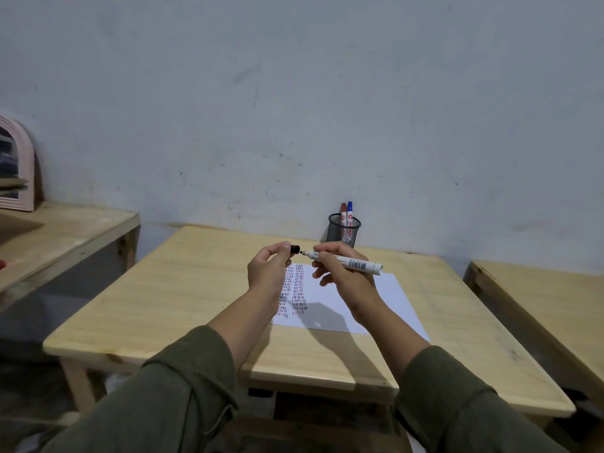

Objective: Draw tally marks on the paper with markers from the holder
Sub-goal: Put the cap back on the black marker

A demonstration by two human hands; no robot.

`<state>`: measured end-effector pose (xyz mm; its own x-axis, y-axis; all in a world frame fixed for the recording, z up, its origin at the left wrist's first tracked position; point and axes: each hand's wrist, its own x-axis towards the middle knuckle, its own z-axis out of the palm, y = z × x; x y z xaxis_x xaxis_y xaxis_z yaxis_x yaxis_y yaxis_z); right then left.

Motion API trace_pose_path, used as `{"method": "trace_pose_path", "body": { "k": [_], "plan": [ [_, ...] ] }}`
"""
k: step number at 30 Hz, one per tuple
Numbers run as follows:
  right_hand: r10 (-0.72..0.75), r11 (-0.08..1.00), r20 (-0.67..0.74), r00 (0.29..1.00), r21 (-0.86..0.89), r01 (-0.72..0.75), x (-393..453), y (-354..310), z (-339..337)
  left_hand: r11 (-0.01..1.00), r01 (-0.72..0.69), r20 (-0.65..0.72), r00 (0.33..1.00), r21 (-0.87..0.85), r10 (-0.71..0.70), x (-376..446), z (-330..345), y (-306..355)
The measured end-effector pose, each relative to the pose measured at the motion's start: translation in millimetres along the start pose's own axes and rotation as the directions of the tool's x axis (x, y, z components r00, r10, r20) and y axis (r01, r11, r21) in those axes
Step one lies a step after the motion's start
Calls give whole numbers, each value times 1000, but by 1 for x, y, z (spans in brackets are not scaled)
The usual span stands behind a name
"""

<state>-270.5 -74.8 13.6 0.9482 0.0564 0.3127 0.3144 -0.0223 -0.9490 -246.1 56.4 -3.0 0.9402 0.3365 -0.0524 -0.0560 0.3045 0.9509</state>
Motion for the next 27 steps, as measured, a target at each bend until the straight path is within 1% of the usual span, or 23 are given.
{"method": "trace_pose_path", "body": {
  "k": [8, 21, 24, 27],
  "plan": [
    [-3, 1000, 8, 1000, -8, 3, 2, -1, -1, 997, -43, 45, 998, 57, 41, -3, 0, 3],
    [-34, 997, 63, 997, -60, 38, 2, 4, -3, 997, -30, 45, 999, 75, 27, -6, 2, 1],
    [-23, 999, 38, 999, -24, 24, 2, 5, -3, 996, -24, 76, 997, 87, 17, -7, 5, -1],
    [22, 996, -9, 1000, 84, -21, 3, 8, -2, 998, 32, 113, 993, 55, -39, -10, 10, -3]
  ]
}}
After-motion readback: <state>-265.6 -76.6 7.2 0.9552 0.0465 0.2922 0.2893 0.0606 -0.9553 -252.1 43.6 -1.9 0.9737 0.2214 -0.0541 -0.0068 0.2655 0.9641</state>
